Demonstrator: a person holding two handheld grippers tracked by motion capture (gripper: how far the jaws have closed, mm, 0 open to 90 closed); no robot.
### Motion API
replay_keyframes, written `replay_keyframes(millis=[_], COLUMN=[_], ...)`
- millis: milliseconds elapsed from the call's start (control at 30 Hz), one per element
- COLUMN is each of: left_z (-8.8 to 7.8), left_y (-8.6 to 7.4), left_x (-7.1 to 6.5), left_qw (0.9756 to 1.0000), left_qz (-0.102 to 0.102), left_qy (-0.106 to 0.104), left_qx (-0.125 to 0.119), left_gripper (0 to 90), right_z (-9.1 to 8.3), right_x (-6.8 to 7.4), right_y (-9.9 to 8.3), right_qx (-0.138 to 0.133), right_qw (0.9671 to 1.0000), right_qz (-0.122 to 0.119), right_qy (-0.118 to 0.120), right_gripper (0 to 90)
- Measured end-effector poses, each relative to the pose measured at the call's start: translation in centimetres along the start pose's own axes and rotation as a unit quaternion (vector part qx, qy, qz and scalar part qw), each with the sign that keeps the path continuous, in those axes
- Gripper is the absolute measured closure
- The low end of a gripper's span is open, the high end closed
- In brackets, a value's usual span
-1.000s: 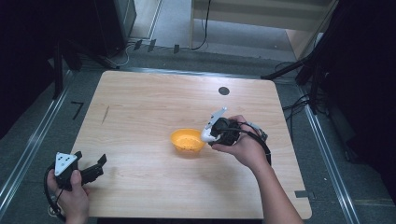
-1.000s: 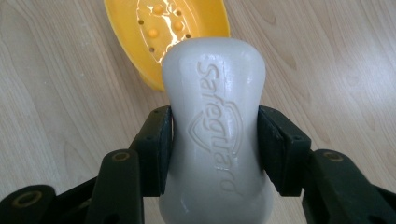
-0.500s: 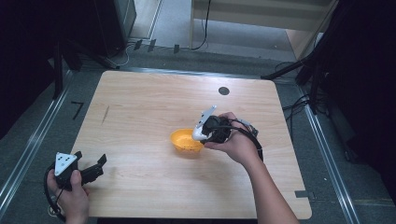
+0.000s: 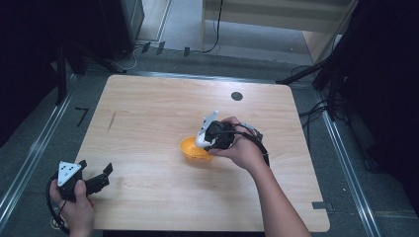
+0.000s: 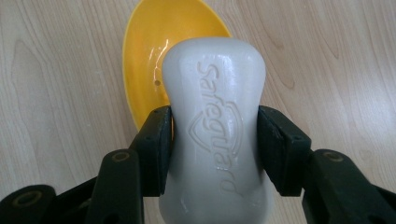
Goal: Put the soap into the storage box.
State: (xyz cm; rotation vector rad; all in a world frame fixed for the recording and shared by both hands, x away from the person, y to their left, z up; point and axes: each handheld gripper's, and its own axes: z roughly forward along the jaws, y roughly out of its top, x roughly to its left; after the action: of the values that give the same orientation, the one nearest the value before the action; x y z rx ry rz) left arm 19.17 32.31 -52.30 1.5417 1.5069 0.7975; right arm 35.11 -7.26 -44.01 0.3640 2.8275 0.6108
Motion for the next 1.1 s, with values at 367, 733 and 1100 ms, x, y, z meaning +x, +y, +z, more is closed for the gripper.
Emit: replay_keyframes(millis=[367, 733, 1100], left_z=[0.0, 0.0, 0.0], left_y=[0.0, 0.0, 0.0], left_x=[0.0, 0.0, 0.0], left_qw=[1.0, 1.0, 1.0], left_qz=[0.0, 0.0, 0.0], left_qy=[0.0, 0.0, -0.001], left_qx=[0.0, 0.0, 0.0], left_gripper=[9.2, 9.1, 9.2], right_z=[1.2, 2.2, 2.9], right_x=[0.1, 0.0, 0.1], right_y=[0.7, 1.0, 1.4], right_qx=[0.001, 0.003, 0.006], right_qw=[0.9998, 0.9997, 0.9994], right_qz=[-0.016, -0.018, -0.026], right_qy=[0.01, 0.017, 0.02], right_gripper=[49.7, 49.7, 49.7])
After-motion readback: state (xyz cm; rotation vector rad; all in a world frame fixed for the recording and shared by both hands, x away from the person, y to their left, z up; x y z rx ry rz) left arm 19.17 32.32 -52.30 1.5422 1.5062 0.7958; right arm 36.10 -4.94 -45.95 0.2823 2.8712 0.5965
